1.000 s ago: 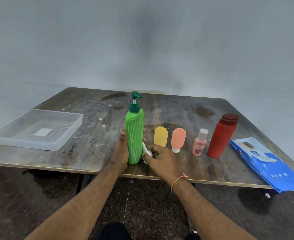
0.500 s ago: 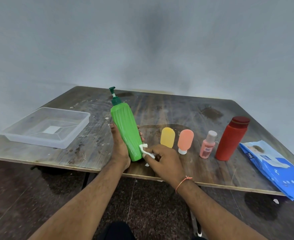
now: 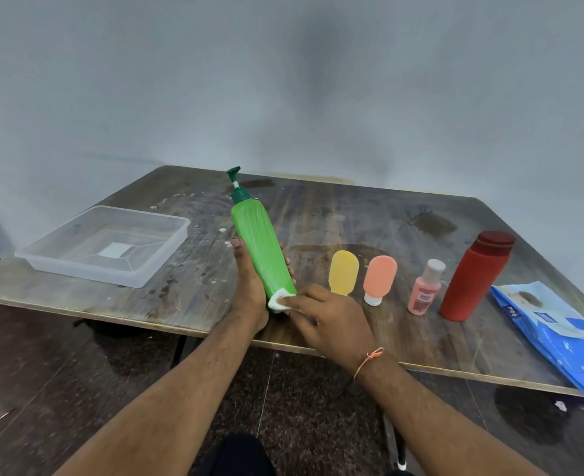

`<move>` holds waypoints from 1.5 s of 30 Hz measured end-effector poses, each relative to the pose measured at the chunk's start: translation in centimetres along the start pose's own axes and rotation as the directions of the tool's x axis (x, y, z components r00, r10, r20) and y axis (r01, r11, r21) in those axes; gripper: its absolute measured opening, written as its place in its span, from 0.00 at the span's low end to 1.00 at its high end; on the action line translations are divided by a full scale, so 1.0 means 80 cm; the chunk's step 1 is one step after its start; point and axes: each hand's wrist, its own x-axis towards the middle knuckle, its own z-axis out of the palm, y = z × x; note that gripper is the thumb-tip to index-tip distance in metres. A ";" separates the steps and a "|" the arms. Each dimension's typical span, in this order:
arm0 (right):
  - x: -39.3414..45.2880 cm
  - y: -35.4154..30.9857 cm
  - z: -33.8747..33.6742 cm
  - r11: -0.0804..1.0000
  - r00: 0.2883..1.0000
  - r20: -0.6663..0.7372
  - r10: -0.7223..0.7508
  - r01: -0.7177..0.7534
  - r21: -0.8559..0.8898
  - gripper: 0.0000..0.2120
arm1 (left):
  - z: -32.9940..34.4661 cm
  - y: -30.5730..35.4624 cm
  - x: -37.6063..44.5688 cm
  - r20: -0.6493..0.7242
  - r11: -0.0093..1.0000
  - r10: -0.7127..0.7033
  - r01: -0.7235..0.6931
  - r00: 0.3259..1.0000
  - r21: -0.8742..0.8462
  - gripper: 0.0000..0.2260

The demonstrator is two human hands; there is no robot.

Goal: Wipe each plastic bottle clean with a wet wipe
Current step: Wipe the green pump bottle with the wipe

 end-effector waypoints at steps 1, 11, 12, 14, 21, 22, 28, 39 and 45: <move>0.002 0.001 0.000 0.999 0.999 -0.037 0.039 -0.039 0.008 0.12 | 0.000 -0.001 0.000 -0.001 1.000 0.007 -0.007 1.000 0.013 0.44; 0.002 0.000 -0.005 0.999 0.999 -0.020 -0.037 0.037 0.005 0.14 | 0.003 0.003 -0.004 0.018 0.998 -0.035 0.034 0.999 0.056 0.43; 0.001 -0.001 -0.005 0.995 0.995 0.002 -0.103 0.103 -0.016 0.13 | 0.004 0.004 -0.006 0.041 0.998 -0.048 0.046 0.998 0.050 0.43; 0.000 -0.001 -0.004 0.986 0.987 0.008 -0.160 0.160 -0.053 0.13 | 0.006 0.005 -0.009 0.081 0.996 -0.070 0.065 0.994 0.064 0.42; 0.006 0.004 -0.003 0.999 0.989 -0.146 0.014 -0.019 -0.037 0.14 | 0.010 0.004 -0.016 0.134 0.973 -0.147 0.119 0.980 0.196 0.35; 0.006 0.004 -0.003 0.999 0.989 -0.145 0.019 -0.024 -0.036 0.14 | 0.010 0.004 -0.015 0.124 0.971 -0.146 0.119 0.981 0.206 0.34; 0.000 -0.003 -0.008 0.991 0.991 -0.024 -0.131 0.132 0.010 0.13 | 0.007 0.007 -0.009 0.152 0.967 -0.208 0.179 0.966 0.182 0.38; 0.003 0.004 -0.009 1.000 0.974 -0.228 -0.003 0.004 0.007 0.17 | 0.011 0.003 -0.010 0.136 0.911 -0.121 0.056 0.983 0.409 0.36; -0.005 -0.002 -0.010 0.995 0.989 -0.103 -0.102 0.100 -0.017 0.12 | 0.005 0.003 -0.012 0.217 0.928 -0.195 0.109 0.956 0.356 0.40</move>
